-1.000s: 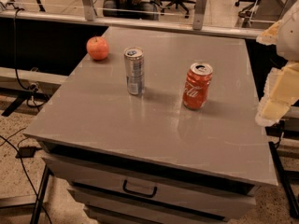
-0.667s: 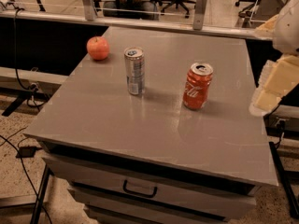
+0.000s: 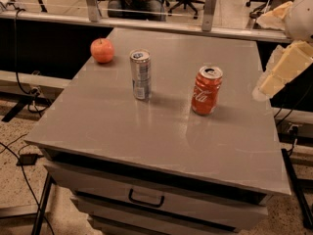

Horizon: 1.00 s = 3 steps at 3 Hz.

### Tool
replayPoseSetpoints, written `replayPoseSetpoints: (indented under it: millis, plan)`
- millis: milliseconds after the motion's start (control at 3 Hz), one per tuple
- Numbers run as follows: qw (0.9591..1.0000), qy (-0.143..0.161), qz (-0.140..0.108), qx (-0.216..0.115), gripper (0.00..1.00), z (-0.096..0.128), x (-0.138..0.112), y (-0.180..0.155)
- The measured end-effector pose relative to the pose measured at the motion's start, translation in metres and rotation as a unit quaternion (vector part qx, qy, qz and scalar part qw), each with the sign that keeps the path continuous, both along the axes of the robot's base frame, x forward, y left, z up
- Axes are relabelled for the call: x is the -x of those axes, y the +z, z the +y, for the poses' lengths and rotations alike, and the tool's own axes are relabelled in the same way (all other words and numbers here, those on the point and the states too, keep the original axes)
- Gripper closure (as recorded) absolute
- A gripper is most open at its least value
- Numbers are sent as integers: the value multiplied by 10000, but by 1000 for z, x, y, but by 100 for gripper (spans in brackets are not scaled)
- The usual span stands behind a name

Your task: Knock coke can over

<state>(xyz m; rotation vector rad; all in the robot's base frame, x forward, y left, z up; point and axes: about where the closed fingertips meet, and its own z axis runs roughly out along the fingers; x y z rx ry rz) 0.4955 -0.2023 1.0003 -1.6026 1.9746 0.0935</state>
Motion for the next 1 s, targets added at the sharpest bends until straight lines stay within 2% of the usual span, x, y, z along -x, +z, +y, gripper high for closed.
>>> replayPoseSetpoints:
  millis: [333, 667, 1000]
  plan:
    - [9975, 186, -67, -674, 0, 8, -3, -2]
    - [9905, 323, -140, -1329, 0, 16, -3, -3]
    - [9907, 323, -139, -1311, 0, 16, -3, -3]
